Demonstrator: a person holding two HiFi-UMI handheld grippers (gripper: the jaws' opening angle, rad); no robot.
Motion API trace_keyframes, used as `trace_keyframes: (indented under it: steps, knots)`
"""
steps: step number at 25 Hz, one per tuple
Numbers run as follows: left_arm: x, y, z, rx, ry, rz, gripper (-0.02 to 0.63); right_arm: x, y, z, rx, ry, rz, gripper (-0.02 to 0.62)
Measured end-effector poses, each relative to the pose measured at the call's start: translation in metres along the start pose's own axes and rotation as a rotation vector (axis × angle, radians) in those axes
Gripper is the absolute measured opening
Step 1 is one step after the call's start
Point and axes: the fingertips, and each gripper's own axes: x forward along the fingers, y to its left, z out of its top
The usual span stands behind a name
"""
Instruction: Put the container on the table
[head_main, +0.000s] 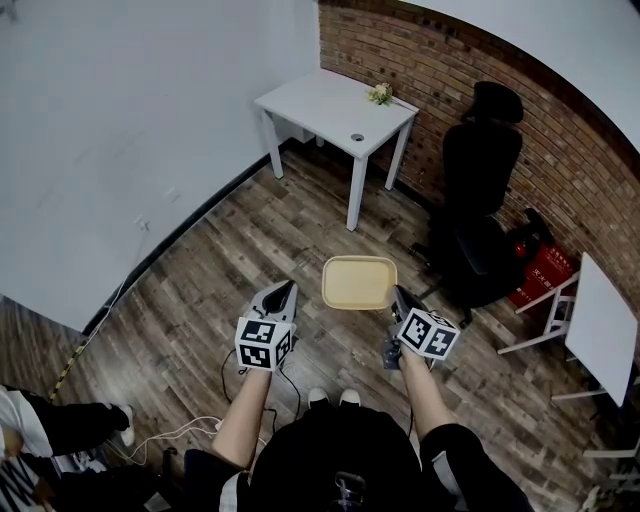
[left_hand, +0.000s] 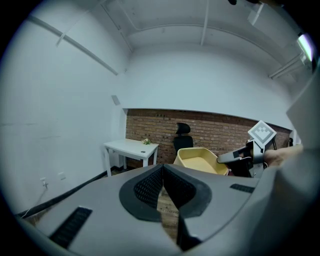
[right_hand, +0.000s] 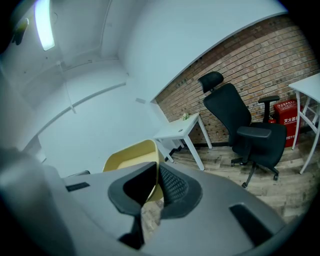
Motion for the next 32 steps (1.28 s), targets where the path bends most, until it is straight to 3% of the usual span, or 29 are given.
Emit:
trace_keyframes:
  steps: [21, 32]
  knots:
    - [0.0, 0.04, -0.004, -0.001, -0.004, -0.029, 0.015, 0.017, 0.021, -0.013, 0.015, -0.019, -0.037, 0.035]
    - [0.034, 0.058, -0.004, -0.003, 0.015, -0.04, 0.015, 0.049, 0.013, -0.001, 0.024, -0.024, -0.042, 0.035]
